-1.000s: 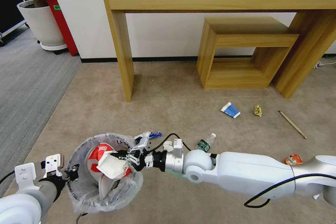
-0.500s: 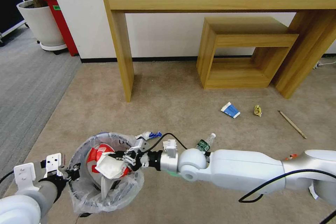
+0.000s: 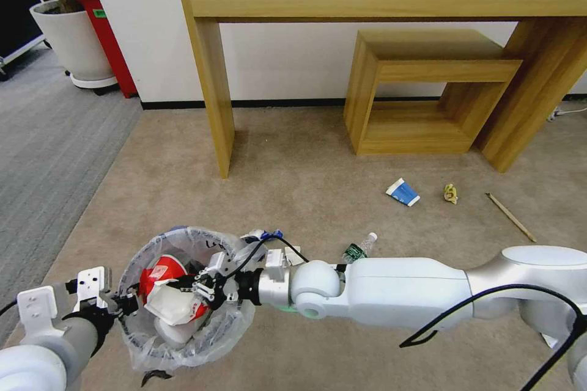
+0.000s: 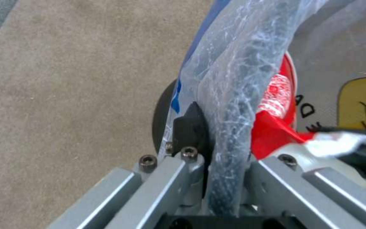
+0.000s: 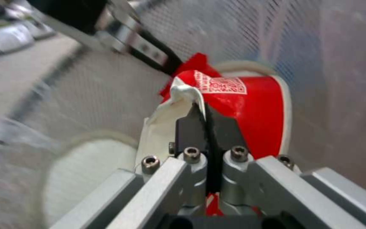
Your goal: Pick up the trash bin and place the garbage on the floor into it.
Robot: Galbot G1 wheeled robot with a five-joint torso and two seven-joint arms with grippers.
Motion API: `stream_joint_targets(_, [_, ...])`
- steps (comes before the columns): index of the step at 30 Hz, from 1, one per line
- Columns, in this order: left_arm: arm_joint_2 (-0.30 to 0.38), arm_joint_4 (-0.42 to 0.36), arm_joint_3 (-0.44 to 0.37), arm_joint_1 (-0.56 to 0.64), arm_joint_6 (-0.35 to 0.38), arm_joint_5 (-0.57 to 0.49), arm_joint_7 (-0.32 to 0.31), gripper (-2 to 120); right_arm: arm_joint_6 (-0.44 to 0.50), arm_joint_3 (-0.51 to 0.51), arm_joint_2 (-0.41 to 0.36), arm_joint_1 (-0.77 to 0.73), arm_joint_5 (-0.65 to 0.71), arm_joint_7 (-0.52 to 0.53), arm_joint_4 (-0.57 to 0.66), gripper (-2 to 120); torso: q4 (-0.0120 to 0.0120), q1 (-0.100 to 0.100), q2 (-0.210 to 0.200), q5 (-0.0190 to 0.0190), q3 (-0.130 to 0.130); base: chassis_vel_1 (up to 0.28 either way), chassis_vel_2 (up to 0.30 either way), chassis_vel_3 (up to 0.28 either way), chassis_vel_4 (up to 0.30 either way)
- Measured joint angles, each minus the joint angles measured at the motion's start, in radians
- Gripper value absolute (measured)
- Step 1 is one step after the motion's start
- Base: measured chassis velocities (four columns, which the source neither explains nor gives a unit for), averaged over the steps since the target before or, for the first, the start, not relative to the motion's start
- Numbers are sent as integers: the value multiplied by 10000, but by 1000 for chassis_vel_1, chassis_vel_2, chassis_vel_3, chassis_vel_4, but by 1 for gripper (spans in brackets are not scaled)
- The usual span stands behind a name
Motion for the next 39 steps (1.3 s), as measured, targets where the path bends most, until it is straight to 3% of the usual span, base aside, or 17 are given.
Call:
stream_joint_targets(22, [-160, -18, -751, 697, 84, 105, 148, 0, -362, -649, 823, 29, -505, 905, -588, 0, -1, 0, 0, 0, 0, 0, 0, 0, 0])
stream_joint_targets(30, [-305, 5, -856, 927, 116, 457, 200, 0, -139, -300, 1056, 34, -190, 976, -661, 0, 0, -1, 0, 1, 0, 0, 0, 0, 0])
stream_joint_targets(36, [-386, 5, -656, 904, 120, 662, 256, 0, 601, 150, 980, 226, 600, 151, -281, 1, -1, -1, 0, 2, 0, 0, 0, 0, 0])
stream_joint_targets(39, [-436, 4, -434, 871, 155, 773, 325, 0, 534, 436, 806, 309, 895, -227, 57, 14, -2, -1, 0, 2, 0, 0, 0, 0, 0])
